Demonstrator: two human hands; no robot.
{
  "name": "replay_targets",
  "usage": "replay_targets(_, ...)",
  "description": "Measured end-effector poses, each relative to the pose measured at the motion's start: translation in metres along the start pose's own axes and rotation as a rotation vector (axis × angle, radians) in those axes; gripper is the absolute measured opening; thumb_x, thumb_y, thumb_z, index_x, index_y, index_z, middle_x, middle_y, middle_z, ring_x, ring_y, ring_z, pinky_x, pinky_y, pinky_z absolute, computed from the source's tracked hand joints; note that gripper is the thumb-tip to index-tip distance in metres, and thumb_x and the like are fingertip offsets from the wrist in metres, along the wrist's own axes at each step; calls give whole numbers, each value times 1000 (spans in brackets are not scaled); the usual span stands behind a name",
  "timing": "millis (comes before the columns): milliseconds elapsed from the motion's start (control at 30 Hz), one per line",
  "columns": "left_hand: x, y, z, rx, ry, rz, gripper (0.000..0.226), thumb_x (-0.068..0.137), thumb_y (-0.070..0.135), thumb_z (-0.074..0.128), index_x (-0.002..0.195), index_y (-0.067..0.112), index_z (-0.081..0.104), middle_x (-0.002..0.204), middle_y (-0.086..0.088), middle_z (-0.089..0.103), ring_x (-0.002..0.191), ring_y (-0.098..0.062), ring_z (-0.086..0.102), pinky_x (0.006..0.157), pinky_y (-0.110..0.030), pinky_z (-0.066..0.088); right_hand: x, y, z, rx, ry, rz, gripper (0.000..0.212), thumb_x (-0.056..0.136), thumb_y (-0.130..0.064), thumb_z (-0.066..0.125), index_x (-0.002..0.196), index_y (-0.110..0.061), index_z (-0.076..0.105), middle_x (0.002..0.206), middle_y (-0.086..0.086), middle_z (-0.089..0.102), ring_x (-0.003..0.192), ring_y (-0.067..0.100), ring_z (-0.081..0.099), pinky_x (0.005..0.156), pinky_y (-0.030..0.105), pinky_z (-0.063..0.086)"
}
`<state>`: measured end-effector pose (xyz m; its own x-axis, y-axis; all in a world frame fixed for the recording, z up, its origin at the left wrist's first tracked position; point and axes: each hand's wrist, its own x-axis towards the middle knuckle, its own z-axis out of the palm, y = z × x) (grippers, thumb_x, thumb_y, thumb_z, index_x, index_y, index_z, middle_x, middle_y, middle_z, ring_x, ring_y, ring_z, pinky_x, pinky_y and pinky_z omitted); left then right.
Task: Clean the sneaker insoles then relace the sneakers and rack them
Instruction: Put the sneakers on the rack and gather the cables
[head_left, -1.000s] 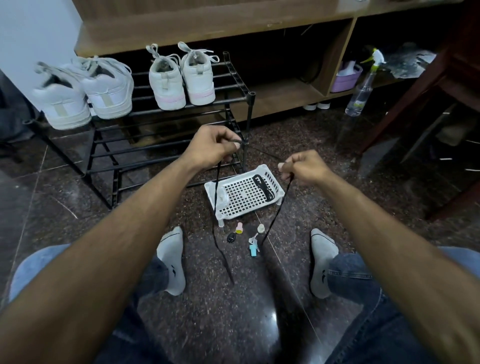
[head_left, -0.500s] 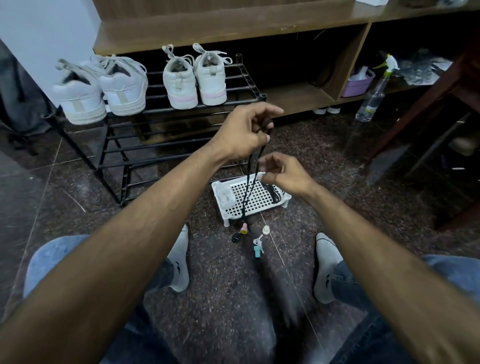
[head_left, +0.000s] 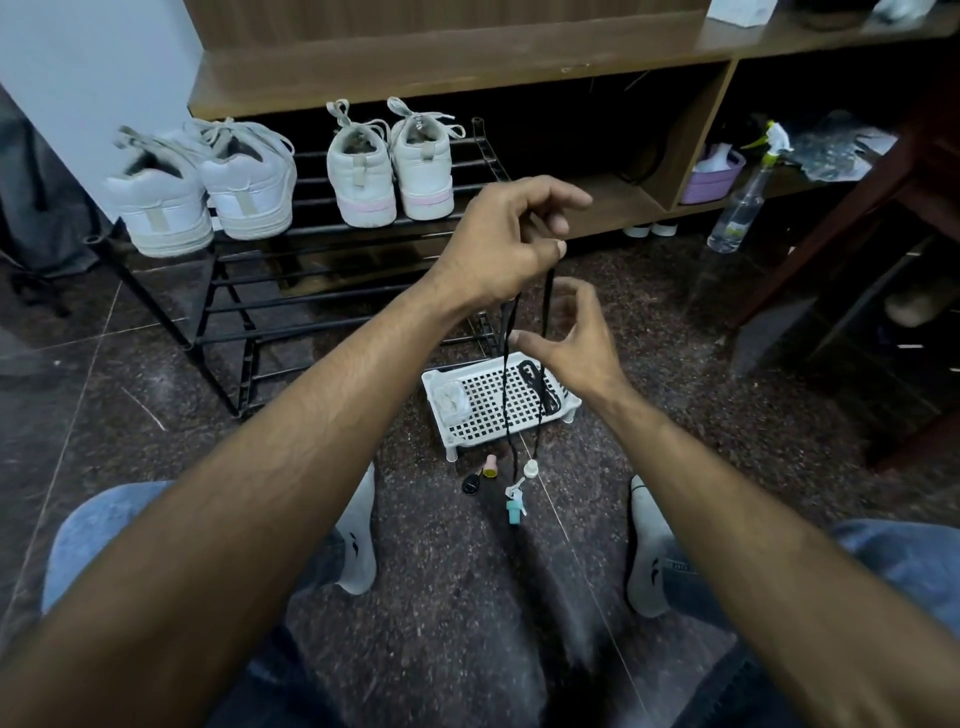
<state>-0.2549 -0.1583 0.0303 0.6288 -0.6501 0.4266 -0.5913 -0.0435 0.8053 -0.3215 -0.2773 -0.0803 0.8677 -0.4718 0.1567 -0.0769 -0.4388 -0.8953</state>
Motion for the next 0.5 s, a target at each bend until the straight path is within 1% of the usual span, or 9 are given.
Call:
replay_targets(33,0,1,1,-12,11,0,37,78,-9,61,111,8,66,82,3,58,62,3,48,65,-15,43,0,-1,2,40,-58,8,48,74,-28,82,112,-24,53,103,-9,58,90,-2,53,77,17,45)
replay_targets(67,-1,2,1,-25,23,-2,36,79,-9,61,110,8,66,82,2,58,63,0,48,66,-16,44,1,1,4,70,-108,19,34,77,-23,80,104,-22,58,95,-11,60,85,-3,54,77,17,45)
replay_targets(100,-2,2,1,-42,36,-7,35,79,-9,61,109,8,66,82,2,58,63,-2,49,67,-18,45,1,4,6,78,-134,22,20,80,-18,77,93,-22,62,87,-12,62,79,-1,55,79,21,47)
replay_targets(133,-2,2,0,-65,53,-15,35,79,-9,61,109,9,66,81,2,58,64,-5,49,68,-22,46,2,7,8,66,-150,31,12,83,-14,73,84,-22,64,82,-12,63,77,2,57,81,26,48)
replay_targets(200,-3,3,-3,-130,109,-44,34,80,-10,62,108,7,66,80,1,58,66,-15,49,68,-29,48,0,12,7,56,-201,86,13,87,-8,67,81,-19,65,82,-9,66,78,4,59,83,28,48)
replay_targets(267,-3,2,-8,-209,182,-77,32,80,-13,61,108,2,65,78,-1,58,65,-18,50,65,-31,50,-6,14,4,108,-279,130,10,86,-4,67,92,-12,67,91,-3,68,83,5,60,80,25,46)
replay_targets(400,-4,-2,-11,-306,278,-139,30,81,-15,61,107,-1,65,78,-2,59,65,-11,55,64,-27,53,-16,7,2,284,-433,184,42,84,10,57,119,-12,59,116,3,65,105,8,60,82,20,50)
replay_targets(467,-5,-3,-6,-354,295,-172,30,81,-15,61,107,0,65,79,-2,59,67,-10,56,65,-28,54,-18,3,14,315,-464,201,45,85,8,60,121,-19,56,115,2,64,108,10,59,87,20,49)
replay_targets(500,-5,-2,-3,-375,301,-185,30,81,-14,61,107,0,66,79,-2,60,67,-9,57,66,-28,55,-18,3,23,326,-455,211,41,84,5,63,115,-22,58,108,1,64,103,12,60,89,22,48)
